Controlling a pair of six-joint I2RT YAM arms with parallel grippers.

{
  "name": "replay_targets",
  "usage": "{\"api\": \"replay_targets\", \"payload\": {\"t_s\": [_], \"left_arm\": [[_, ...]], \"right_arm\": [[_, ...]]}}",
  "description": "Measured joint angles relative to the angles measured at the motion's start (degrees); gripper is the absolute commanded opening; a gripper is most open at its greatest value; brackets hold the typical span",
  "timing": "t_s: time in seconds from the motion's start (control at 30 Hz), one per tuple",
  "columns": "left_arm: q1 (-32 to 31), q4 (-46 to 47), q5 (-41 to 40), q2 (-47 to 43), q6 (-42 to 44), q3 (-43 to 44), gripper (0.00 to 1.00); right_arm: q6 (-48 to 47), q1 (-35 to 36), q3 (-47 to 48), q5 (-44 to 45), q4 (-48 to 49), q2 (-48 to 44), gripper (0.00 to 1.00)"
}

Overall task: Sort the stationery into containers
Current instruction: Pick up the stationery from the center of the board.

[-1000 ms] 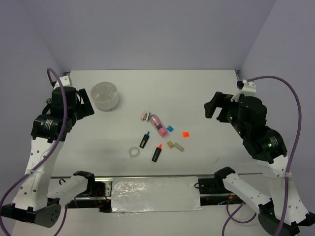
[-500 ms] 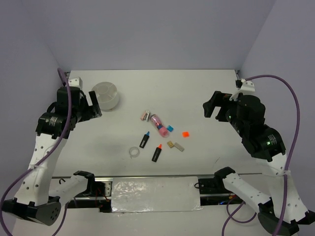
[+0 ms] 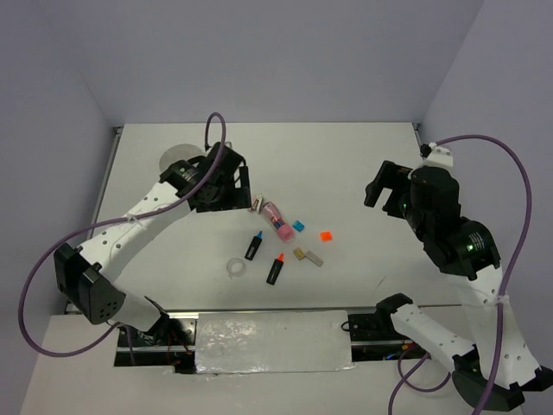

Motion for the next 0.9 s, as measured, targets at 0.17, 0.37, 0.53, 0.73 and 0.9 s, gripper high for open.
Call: {"api": "replay_targets", "payload": {"t_s": [0.17, 0.37, 0.53, 0.73, 0.9], "left_arm": [[-4.24, 0.37, -1.73, 5.27, -5.95, 4.44, 1.00], [-8.96, -0.66, -5.33, 19.80, -12.33, 14.99, 0.99], [-10.27, -1.29, -5.55, 25.44, -17.44, 15.47, 0.99], [-9.73, -2.38, -6.16, 35.98, -19.98, 23.47, 0.99], [-8.92, -2.34, -8.09, 41.51, -21.05, 26.77, 0.98]], "right_arm": [[0.00, 0.00, -2.29, -0.44, -0.13, -3.89, 1.00], [-0.44, 0.00, -6.03, -4.22, 0.04, -5.92, 0.98], [-0.52, 0.00, -8.61, -7.28, 0.09, -5.90, 0.97], [-1.42, 0.00, -9.27, -10.60, 0.17, -6.38, 0.97], [-1.75, 0.00, -10.03, -12.55, 0.02, -7.61, 0.97]]}}
